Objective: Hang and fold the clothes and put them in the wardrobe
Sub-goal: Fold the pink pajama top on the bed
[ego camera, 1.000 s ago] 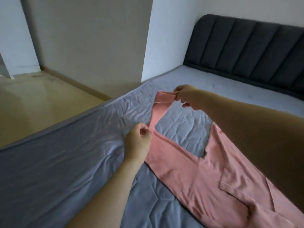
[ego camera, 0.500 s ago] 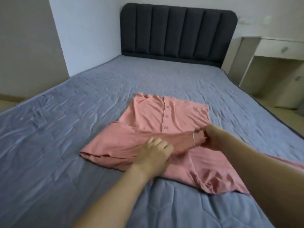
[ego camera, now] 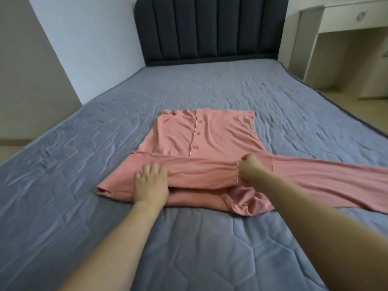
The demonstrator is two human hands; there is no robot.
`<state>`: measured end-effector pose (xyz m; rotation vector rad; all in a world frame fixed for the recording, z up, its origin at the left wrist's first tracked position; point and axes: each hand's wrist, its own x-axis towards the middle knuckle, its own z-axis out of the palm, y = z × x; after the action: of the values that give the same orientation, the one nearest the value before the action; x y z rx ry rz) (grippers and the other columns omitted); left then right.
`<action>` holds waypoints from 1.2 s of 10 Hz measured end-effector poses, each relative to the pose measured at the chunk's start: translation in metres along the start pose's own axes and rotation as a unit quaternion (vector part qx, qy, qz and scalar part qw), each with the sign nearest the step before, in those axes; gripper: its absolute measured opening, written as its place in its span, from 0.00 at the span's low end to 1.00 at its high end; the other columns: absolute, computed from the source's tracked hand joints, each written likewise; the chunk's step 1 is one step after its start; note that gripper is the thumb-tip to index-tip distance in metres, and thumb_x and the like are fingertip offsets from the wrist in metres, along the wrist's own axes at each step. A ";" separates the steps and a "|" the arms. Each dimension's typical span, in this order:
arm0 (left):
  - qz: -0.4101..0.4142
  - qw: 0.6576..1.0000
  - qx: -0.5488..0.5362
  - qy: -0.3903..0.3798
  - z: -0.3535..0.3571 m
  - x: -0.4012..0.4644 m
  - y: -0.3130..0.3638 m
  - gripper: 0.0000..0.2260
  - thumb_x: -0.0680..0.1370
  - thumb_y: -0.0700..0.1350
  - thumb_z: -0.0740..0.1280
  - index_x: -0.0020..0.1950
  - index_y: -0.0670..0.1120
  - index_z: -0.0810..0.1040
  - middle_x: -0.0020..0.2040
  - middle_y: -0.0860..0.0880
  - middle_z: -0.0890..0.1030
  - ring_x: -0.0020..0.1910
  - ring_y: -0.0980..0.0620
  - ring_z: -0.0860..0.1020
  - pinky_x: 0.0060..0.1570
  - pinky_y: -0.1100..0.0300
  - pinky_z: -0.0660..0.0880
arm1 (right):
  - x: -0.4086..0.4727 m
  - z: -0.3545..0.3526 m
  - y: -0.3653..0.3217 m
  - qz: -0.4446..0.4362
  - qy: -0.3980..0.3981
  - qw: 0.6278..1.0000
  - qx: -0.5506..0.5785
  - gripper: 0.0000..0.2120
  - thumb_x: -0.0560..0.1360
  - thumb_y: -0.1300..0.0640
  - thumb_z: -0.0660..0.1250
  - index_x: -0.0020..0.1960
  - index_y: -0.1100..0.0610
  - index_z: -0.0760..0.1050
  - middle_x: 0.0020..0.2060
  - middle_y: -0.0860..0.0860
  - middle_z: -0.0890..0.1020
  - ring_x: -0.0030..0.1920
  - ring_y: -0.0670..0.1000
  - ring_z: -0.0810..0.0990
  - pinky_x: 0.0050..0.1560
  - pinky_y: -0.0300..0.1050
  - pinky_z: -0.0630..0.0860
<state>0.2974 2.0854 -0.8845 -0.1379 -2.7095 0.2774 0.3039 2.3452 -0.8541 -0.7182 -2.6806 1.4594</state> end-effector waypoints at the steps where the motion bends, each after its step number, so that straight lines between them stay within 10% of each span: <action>1: -0.055 0.995 0.040 -0.069 0.026 -0.007 -0.048 0.20 0.78 0.42 0.56 0.69 0.50 0.70 0.63 0.47 0.74 0.61 0.45 0.73 0.55 0.51 0.71 | -0.001 -0.007 0.020 -0.050 0.007 0.984 -0.174 0.15 0.81 0.60 0.56 0.67 0.62 0.67 0.61 0.63 0.75 0.61 0.63 0.74 0.53 0.47 0.70; 4: -0.247 0.954 -0.037 -0.165 0.045 -0.015 -0.115 0.22 0.77 0.44 0.58 0.72 0.46 0.65 0.68 0.41 0.68 0.66 0.40 0.69 0.63 0.47 0.68 | -0.012 0.018 0.020 -0.166 0.132 0.856 -0.472 0.19 0.74 0.57 0.58 0.64 0.57 0.67 0.67 0.60 0.62 0.62 0.62 0.67 0.62 0.58 0.65; 5: -0.183 0.966 0.044 -0.179 0.048 -0.019 -0.121 0.24 0.80 0.43 0.51 0.77 0.51 0.59 0.70 0.44 0.68 0.67 0.43 0.69 0.62 0.50 0.66 | -0.015 0.047 0.000 -0.287 0.117 0.839 -0.447 0.24 0.77 0.49 0.55 0.71 0.55 0.62 0.74 0.57 0.59 0.72 0.60 0.59 0.72 0.63 0.50; 7: -0.015 0.992 -0.127 0.019 0.036 -0.001 -0.116 0.24 0.66 0.40 0.58 0.60 0.41 0.80 0.59 0.39 0.78 0.55 0.36 0.77 0.56 0.45 0.71 | 0.001 0.075 0.019 -0.184 -0.070 0.910 -0.366 0.33 0.78 0.34 0.45 0.78 0.45 0.46 0.79 0.51 0.50 0.78 0.53 0.48 0.75 0.59 0.42; 9: -0.043 0.926 -0.349 -0.139 0.050 0.096 -0.082 0.25 0.76 0.36 0.58 0.73 0.44 0.68 0.73 0.42 0.69 0.72 0.44 0.68 0.71 0.56 0.61 | 0.006 0.072 0.044 -0.212 -0.053 0.902 -0.372 0.43 0.69 0.25 0.44 0.78 0.43 0.38 0.79 0.47 0.44 0.78 0.48 0.41 0.75 0.52 0.36; 11: -0.068 0.924 -0.326 -0.190 0.103 0.145 -0.112 0.06 0.79 0.40 0.64 0.54 0.42 0.79 0.57 0.40 0.80 0.53 0.45 0.77 0.50 0.57 0.70 | -0.001 0.084 0.058 -0.227 0.016 0.900 -0.372 0.41 0.69 0.26 0.39 0.78 0.42 0.42 0.79 0.46 0.46 0.77 0.47 0.42 0.76 0.52 0.37; 12: -0.070 0.912 -0.324 -0.243 0.116 0.163 -0.122 0.08 0.82 0.41 0.60 0.48 0.44 0.77 0.59 0.35 0.79 0.59 0.38 0.76 0.56 0.51 0.70 | 0.001 0.083 0.058 -0.231 0.025 0.899 -0.372 0.41 0.68 0.26 0.38 0.78 0.42 0.43 0.78 0.45 0.46 0.77 0.47 0.42 0.76 0.52 0.37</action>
<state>0.0945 1.9686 -0.8982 -0.0631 -3.1719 -0.7402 0.3069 2.3063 -0.9473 -0.0636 -3.0339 0.2866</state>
